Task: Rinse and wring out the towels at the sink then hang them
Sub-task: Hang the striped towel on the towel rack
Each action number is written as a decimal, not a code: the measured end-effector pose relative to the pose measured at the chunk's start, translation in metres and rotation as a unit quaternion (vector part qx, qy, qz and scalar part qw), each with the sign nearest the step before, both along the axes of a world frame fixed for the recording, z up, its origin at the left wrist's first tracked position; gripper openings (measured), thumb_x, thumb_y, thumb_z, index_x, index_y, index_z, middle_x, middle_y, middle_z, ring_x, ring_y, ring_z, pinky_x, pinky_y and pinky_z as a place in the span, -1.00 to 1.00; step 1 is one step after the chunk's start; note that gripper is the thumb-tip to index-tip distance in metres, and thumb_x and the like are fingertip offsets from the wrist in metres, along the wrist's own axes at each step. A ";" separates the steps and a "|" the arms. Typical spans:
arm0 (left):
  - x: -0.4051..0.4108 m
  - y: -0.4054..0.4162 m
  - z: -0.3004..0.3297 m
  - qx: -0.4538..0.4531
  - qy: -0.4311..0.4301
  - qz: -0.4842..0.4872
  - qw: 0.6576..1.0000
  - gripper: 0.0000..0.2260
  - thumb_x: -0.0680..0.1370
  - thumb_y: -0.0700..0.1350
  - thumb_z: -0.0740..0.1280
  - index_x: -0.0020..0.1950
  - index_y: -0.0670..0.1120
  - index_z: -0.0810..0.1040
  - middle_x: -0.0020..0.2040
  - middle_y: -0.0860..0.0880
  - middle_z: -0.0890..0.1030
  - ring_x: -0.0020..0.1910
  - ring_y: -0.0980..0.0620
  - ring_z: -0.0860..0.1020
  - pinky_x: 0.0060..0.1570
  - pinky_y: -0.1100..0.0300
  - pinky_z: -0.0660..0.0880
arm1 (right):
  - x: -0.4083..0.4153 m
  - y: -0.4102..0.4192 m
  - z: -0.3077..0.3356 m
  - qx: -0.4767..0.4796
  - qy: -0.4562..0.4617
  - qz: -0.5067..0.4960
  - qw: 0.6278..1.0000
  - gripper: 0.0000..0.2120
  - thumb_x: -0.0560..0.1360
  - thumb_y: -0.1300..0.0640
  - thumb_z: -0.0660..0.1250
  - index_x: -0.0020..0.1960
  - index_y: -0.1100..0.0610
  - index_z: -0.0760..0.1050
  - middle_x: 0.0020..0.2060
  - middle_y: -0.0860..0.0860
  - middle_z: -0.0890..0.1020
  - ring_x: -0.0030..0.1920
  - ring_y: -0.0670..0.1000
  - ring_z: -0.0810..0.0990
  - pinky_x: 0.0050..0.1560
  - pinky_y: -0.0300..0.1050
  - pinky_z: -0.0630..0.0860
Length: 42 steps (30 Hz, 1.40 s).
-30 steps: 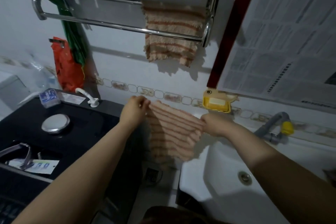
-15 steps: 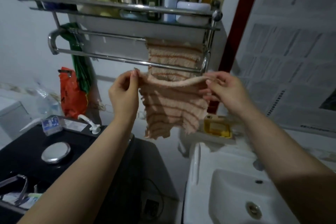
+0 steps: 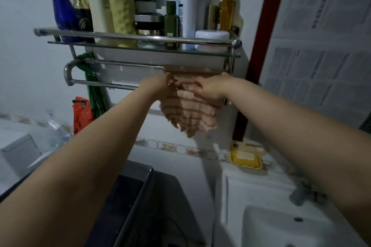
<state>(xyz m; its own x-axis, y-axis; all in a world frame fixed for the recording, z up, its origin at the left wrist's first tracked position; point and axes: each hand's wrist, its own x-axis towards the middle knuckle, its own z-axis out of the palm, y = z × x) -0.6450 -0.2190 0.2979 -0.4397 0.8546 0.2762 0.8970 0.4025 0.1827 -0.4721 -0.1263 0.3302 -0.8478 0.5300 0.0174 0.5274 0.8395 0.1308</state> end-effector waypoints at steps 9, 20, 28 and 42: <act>0.021 -0.035 -0.074 0.207 0.166 -0.070 0.962 -0.62 0.62 0.09 0.10 0.30 -0.09 0.49 0.22 -0.11 0.55 0.18 -0.15 0.50 0.16 -0.02 0.44 | 0.037 -0.013 -0.039 0.206 0.103 0.065 0.971 -0.74 0.61 0.05 0.09 0.15 0.10 0.48 -0.06 0.03 0.63 -0.03 0.09 0.58 0.37 0.13 0.15; 0.016 -0.045 -0.081 0.205 0.116 -0.023 0.972 -0.57 0.65 0.12 0.03 0.43 -0.03 0.37 0.38 -0.09 0.44 0.38 -0.10 0.36 0.40 -0.05 0.24 | 0.063 -0.006 -0.073 0.280 0.089 0.095 0.951 -0.51 0.53 0.23 0.23 0.44 0.24 0.28 0.40 0.18 0.39 0.43 0.15 0.33 0.37 0.44 -0.15; 0.082 -0.040 -0.099 0.293 0.101 -0.084 0.947 -0.70 0.60 -0.01 0.17 0.29 -0.08 0.44 0.31 -0.16 0.46 0.27 -0.16 0.43 0.25 -0.11 0.38 | 0.097 -0.018 -0.099 0.238 0.210 0.110 0.942 -0.53 0.50 0.04 0.17 0.39 0.13 0.36 0.36 0.14 0.42 0.44 0.18 0.29 0.41 0.33 0.06; 0.300 0.032 -0.224 0.038 -0.178 -0.238 0.954 -0.83 0.57 -0.03 0.26 0.12 0.00 0.55 -0.03 0.10 0.57 -0.04 0.09 0.53 -0.06 0.19 0.42 | 0.291 0.018 -0.238 -0.210 0.229 -0.099 0.945 -0.82 0.54 0.08 0.24 0.10 0.04 0.54 -0.01 -0.02 0.64 0.04 0.04 0.57 0.04 0.03 0.51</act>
